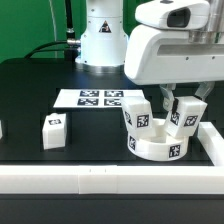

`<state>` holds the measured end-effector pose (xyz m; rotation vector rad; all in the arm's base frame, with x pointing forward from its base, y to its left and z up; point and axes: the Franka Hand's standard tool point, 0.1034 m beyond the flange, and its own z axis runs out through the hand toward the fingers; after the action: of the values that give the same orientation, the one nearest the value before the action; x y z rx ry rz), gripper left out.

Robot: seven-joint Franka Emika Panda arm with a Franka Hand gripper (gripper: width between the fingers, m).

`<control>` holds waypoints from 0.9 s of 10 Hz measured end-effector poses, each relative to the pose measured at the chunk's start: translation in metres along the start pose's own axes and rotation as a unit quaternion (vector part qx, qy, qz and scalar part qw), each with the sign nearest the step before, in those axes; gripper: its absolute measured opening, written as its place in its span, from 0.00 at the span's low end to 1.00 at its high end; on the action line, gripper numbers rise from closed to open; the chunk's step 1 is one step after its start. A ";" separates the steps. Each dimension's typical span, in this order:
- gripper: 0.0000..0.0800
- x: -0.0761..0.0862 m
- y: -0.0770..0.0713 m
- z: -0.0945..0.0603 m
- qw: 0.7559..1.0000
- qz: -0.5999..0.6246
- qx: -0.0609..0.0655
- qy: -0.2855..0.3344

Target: Assemble stool

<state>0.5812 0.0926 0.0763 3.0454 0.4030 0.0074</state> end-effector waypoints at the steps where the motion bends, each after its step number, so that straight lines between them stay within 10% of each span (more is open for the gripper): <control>1: 0.43 0.001 -0.001 0.000 0.999 0.040 0.001 0.002; 5: 0.43 0.008 0.002 -0.003 0.988 0.151 0.039 0.018; 9: 0.43 0.007 -0.001 -0.002 0.964 0.263 0.042 0.012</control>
Offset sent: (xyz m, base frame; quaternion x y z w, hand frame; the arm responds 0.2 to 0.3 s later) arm 0.0113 0.0131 0.0066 0.1212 0.0196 0.1812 0.9758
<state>0.5882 0.0952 0.0780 3.1326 -0.4233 0.0554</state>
